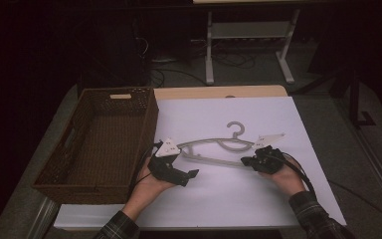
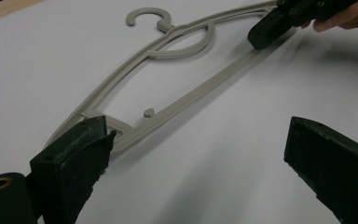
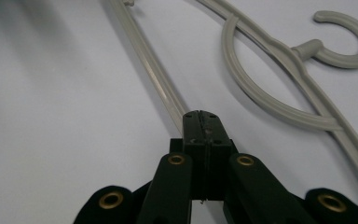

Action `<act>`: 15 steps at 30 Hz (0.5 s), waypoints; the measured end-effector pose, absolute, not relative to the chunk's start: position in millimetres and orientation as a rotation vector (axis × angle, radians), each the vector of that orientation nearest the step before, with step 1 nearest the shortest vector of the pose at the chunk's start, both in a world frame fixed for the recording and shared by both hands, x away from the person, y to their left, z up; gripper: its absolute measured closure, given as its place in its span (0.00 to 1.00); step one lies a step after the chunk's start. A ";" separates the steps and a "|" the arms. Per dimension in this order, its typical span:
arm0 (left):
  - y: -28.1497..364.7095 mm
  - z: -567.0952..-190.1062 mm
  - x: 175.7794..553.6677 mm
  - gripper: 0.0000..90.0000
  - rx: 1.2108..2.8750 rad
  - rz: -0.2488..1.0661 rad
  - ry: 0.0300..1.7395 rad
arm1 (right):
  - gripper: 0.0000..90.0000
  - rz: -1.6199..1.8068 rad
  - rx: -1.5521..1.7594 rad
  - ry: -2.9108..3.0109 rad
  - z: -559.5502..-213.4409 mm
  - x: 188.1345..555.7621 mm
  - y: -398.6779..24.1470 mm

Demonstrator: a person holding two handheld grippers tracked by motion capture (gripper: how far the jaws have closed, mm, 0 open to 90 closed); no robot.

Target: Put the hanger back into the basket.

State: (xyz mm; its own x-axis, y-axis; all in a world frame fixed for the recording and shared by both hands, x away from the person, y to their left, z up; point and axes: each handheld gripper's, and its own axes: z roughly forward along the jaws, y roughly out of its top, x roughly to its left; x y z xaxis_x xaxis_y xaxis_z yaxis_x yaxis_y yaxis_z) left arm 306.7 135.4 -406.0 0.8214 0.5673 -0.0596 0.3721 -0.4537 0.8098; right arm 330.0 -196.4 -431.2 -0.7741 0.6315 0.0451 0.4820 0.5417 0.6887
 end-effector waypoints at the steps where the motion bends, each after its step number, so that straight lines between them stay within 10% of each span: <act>1: 135.7 -405.8 306.5 0.07 2.096 0.273 0.690 | 1.00 1.044 0.938 2.576 -433.2 331.7 -194.4; 15: 135.9 -405.4 306.5 0.07 2.090 0.275 0.692 | 1.00 0.982 0.939 2.623 -445.2 336.3 -189.5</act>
State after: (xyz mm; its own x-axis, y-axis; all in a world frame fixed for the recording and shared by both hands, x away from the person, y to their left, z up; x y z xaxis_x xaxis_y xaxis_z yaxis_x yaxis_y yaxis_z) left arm 306.5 135.9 -405.4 0.8193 0.5701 -0.0618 0.3726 -0.4472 0.8131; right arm 336.3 -189.5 -445.2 -0.7819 0.6219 0.0438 0.4977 0.5804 0.6446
